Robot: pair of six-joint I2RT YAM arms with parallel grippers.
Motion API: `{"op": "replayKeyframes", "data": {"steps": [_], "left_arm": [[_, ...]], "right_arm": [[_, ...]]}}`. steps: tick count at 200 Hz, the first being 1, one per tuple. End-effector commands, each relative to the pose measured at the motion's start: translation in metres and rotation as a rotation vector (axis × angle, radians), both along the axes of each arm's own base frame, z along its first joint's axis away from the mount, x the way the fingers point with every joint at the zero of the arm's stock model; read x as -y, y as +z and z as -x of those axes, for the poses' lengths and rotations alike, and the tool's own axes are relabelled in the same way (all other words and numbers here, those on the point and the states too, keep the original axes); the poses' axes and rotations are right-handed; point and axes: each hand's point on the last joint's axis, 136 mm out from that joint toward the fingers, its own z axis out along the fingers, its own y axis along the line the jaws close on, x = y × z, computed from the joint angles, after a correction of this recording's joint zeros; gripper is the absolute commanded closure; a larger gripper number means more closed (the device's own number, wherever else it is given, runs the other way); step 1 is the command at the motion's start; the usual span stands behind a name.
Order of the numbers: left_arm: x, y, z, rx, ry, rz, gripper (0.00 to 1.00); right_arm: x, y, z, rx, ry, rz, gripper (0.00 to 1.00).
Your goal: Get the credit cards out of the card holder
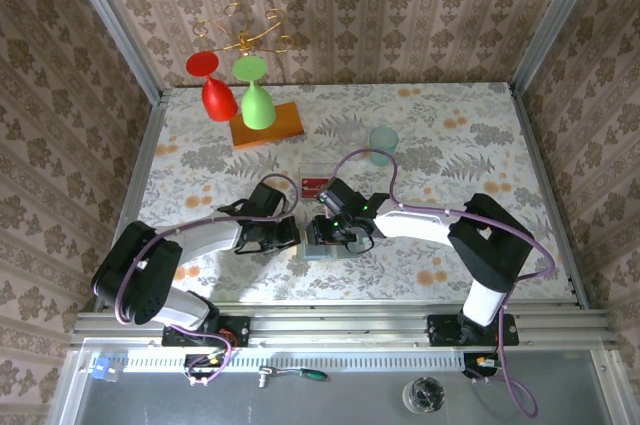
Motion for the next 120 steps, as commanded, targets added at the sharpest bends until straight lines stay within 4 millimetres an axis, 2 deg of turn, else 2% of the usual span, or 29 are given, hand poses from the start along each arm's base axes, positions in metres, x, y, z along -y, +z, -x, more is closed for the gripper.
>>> {"op": "replayKeyframes", "data": {"steps": [1,69,120], "left_arm": [[-0.005,-0.008,0.007,-0.028,-0.007,-0.026,0.92],[-0.006,-0.008,0.008,-0.03,-0.007,-0.031,0.92],[-0.007,-0.008,0.009,-0.03,-0.005,-0.035,0.92]], "right_arm": [[-0.004,-0.006,0.002,-0.025,0.001,-0.001,0.61],[-0.007,-0.012,0.002,-0.037,0.01,0.007,0.61],[0.002,-0.019,0.004,-0.053,-0.011,0.058,0.61]]}}
